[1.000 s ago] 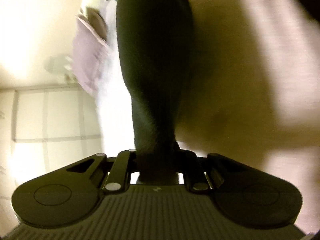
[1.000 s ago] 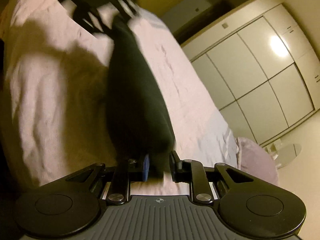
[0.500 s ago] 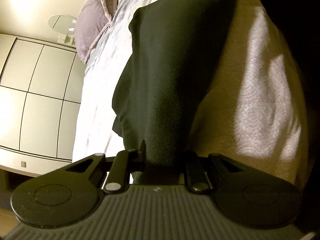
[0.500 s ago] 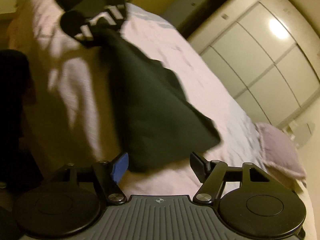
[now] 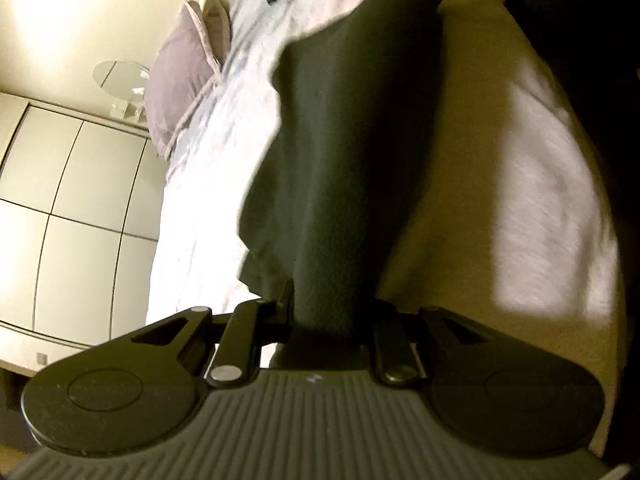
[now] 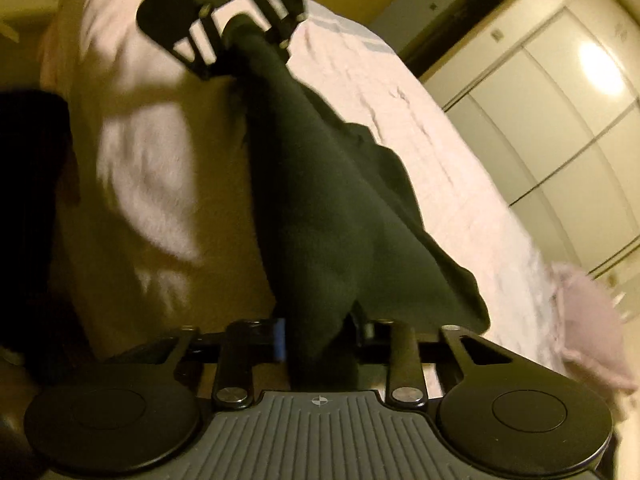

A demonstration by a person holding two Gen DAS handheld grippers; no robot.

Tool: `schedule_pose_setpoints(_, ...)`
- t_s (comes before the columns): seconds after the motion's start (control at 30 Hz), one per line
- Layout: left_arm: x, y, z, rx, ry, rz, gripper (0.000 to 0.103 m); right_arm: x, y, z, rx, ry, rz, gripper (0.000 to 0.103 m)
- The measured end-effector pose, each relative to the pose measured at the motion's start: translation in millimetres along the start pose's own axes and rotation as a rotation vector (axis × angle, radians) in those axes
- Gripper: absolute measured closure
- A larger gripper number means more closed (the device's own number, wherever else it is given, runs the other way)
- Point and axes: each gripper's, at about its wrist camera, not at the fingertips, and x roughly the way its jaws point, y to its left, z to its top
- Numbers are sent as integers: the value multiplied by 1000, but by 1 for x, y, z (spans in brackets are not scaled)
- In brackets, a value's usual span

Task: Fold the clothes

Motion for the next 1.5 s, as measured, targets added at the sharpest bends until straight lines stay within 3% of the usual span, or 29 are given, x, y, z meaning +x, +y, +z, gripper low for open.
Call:
schedule_pose_setpoints(0.1,5,36,7,-36,-39,19,88,-9,-39,10,4,-32,-31,85)
schedule_pose_setpoints(0.27,24,108,23,-64,-77,117,89,5,-114,38,-52,-84,-149,86)
schedule_pose_setpoints(0.4,27,161,37,-96,-76,236,89,13,-166,63,-99,-143,-272,87)
schedule_pose_setpoints(0.53,-3,168,42,-128,-68,304,90,2,-181,78,-129,-216,-344,86)
schedule_pose_setpoints(0.6,-14,139,38,-127,-44,259,89,-1,-165,73,-135,-223,-312,86)
schedule_pose_setpoints(0.7,-25,79,29,-150,-1,153,89,6,-122,49,-143,-195,-197,86)
schedule_pose_setpoints(0.83,-18,-17,17,-167,94,1,83,29,-49,7,-145,-96,-24,86)
schedule_pose_setpoints(0.93,-23,-55,7,-243,105,21,78,33,-4,-19,-159,-54,-1,83)
schedule_pose_setpoints(1.0,-35,-56,0,-304,100,28,73,21,3,-27,-98,-50,-27,83)
schedule_pose_setpoints(1.17,-76,-41,-22,-450,72,-51,68,-5,-14,-39,37,-8,-75,82)
schedule_pose_setpoints(1.33,-112,9,-52,-686,45,-79,68,-26,-58,-54,211,-21,-97,82)
schedule_pose_setpoints(1.5,-95,62,-64,-844,2,-81,68,-13,-102,-29,403,-111,13,77)
